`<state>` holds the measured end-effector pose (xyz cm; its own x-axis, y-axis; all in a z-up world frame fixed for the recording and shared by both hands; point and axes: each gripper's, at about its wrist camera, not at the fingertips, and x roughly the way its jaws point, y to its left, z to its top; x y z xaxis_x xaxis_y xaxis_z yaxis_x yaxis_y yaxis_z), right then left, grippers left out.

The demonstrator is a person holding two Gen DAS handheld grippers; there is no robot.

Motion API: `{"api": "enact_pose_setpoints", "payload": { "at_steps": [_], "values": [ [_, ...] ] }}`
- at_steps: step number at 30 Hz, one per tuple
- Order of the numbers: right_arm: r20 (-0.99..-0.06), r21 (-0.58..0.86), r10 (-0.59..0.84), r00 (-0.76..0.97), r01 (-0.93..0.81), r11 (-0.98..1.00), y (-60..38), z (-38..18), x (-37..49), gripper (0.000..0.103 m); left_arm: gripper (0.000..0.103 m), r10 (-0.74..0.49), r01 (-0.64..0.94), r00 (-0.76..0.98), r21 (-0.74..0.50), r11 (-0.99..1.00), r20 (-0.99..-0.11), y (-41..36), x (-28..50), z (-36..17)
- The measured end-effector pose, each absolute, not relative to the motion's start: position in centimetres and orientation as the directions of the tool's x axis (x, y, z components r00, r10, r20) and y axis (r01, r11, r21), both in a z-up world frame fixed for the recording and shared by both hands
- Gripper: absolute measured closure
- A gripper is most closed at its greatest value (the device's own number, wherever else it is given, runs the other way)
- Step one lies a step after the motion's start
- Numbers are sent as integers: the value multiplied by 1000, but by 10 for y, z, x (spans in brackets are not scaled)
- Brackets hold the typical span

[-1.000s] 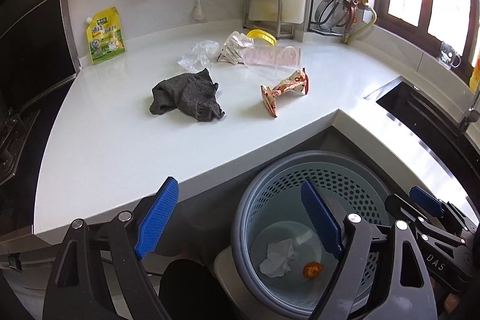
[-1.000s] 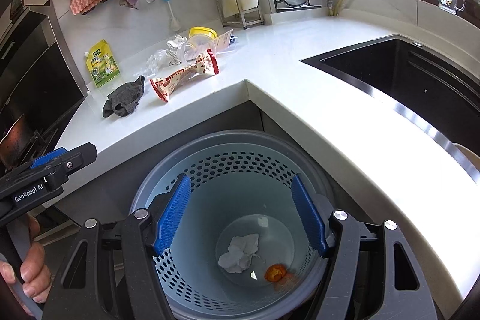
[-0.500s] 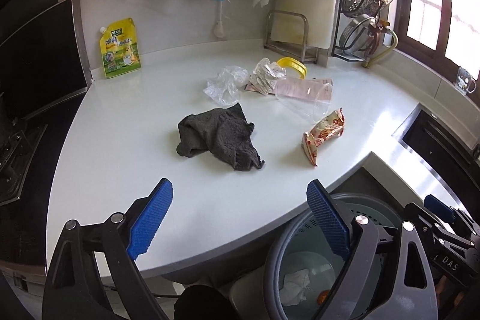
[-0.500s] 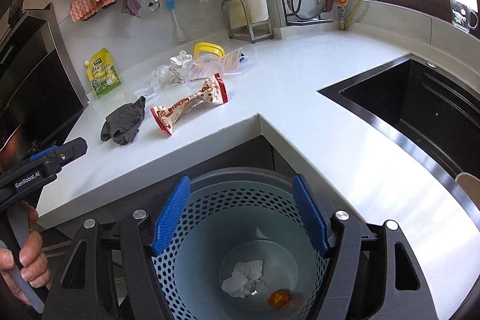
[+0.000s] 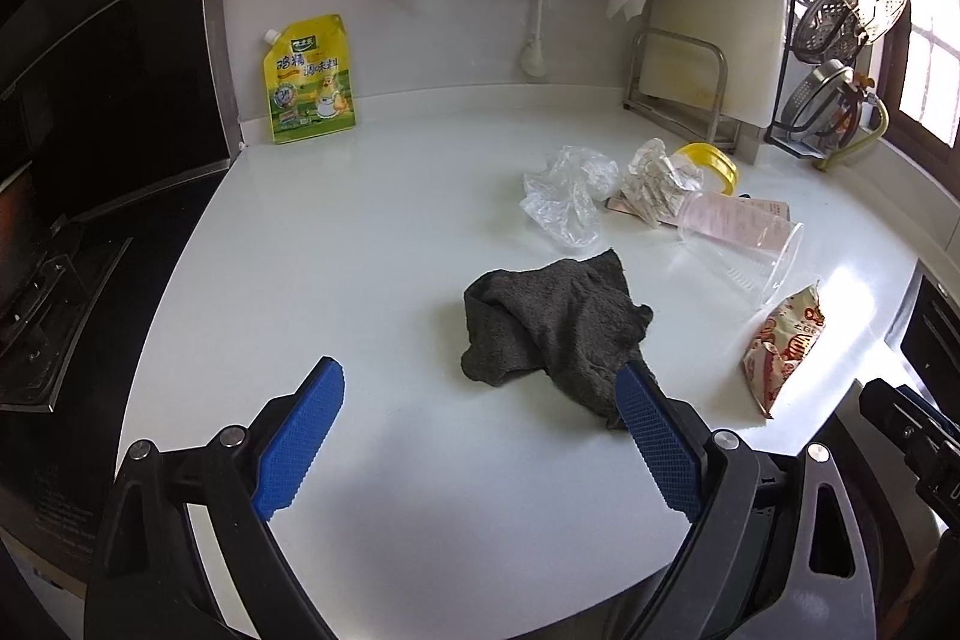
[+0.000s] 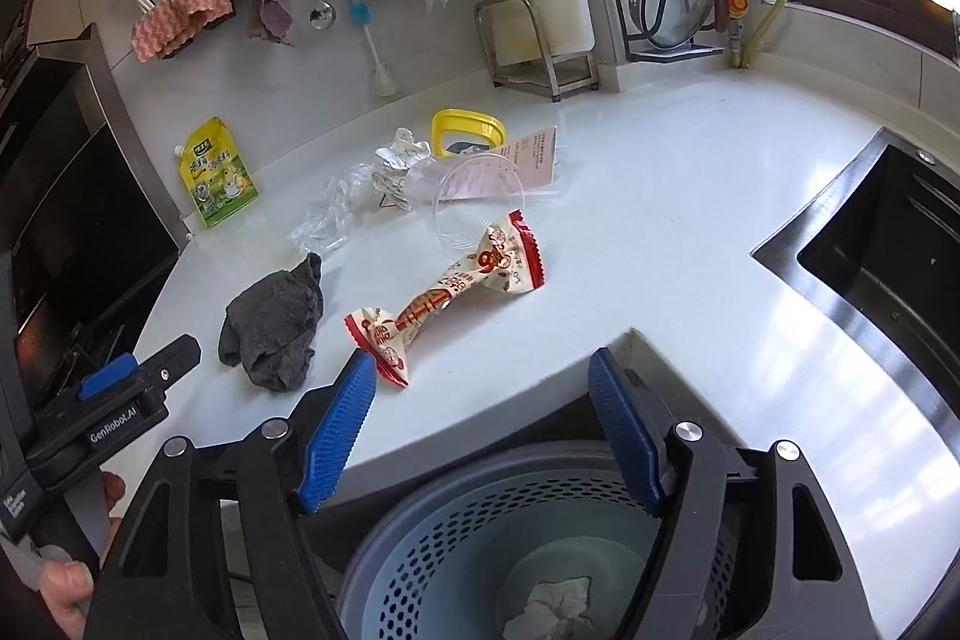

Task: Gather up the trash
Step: 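Move both tools back over the counter toward the cloth and wrapper, then grasp the grey cloth with the left gripper while the right grasps the snack wrapper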

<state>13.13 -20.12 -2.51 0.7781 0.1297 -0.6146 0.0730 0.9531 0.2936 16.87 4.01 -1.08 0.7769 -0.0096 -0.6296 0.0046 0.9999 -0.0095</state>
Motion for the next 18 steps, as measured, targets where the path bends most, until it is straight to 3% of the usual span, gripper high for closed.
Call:
{"api": "enact_pose_setpoints", "payload": {
  "at_steps": [18],
  "values": [
    [-701,223,-11,713,233,946,-175,-42,191,33,13,-25,1,773,-37,999,-634,54,186,-21]
  ]
}}
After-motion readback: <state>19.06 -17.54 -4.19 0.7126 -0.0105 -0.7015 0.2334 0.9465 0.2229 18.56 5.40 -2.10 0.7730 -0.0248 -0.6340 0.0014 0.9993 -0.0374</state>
